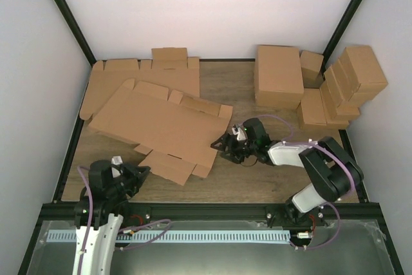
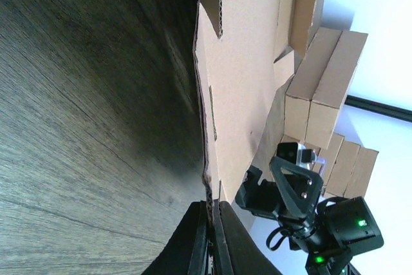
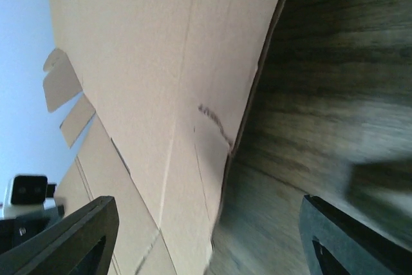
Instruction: Fold the paper box
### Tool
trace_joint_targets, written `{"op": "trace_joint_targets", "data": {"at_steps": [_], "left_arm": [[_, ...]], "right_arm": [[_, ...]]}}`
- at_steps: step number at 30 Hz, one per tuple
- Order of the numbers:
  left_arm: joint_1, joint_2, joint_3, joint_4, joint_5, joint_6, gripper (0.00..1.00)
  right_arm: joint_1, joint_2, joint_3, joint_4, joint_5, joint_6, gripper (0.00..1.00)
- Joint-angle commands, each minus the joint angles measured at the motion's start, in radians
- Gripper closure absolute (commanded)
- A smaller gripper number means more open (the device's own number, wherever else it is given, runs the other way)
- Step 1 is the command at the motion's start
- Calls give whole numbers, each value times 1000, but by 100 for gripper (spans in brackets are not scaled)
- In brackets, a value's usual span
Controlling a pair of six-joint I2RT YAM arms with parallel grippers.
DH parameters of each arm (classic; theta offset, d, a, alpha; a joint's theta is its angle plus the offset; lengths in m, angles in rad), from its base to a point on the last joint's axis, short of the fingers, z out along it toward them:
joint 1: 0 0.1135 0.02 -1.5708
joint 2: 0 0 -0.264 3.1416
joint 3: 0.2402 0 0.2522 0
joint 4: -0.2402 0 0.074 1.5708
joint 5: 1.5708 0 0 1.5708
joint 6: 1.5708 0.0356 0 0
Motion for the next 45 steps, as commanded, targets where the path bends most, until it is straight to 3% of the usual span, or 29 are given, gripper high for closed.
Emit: {"op": "trace_joint_targets", "data": {"at_steps": [1, 5, 9, 11, 14, 17, 20, 28, 31, 40, 45], "left_arm": [[3, -12, 11, 24, 49, -11, 96], [3, -12, 18, 25, 42, -11, 96], [2, -12, 30, 24, 25, -9, 91], [2, -11, 38, 27, 14, -9, 80], [2, -12, 67, 18, -27, 0, 44], [2, 0, 144, -46, -132, 36, 16], [2, 48, 219, -88, -229, 107, 4], [3, 313, 467, -106, -442, 426, 1], [2, 378, 510, -71, -434, 529, 0], [2, 534, 370, 66, -354, 602, 0], [4, 608, 364, 160, -377, 631, 0]], "right_arm": [[37, 60, 69, 56, 65, 72, 25], [41, 70, 68, 87, 81, 96, 41], [40, 46, 95, 69, 91, 82, 67], [41, 34, 122, 38, 89, 56, 87], [41, 13, 177, -53, 96, 4, 98], [41, -36, 219, -142, 118, -50, 99], [40, -101, 255, -253, 161, -109, 99], [16, -257, 288, -637, 273, -240, 99], [-7, -299, 274, -762, 348, -291, 99], [-66, -362, 256, -1004, 651, -326, 99], [-67, -358, 254, -1006, 651, -305, 99]]}}
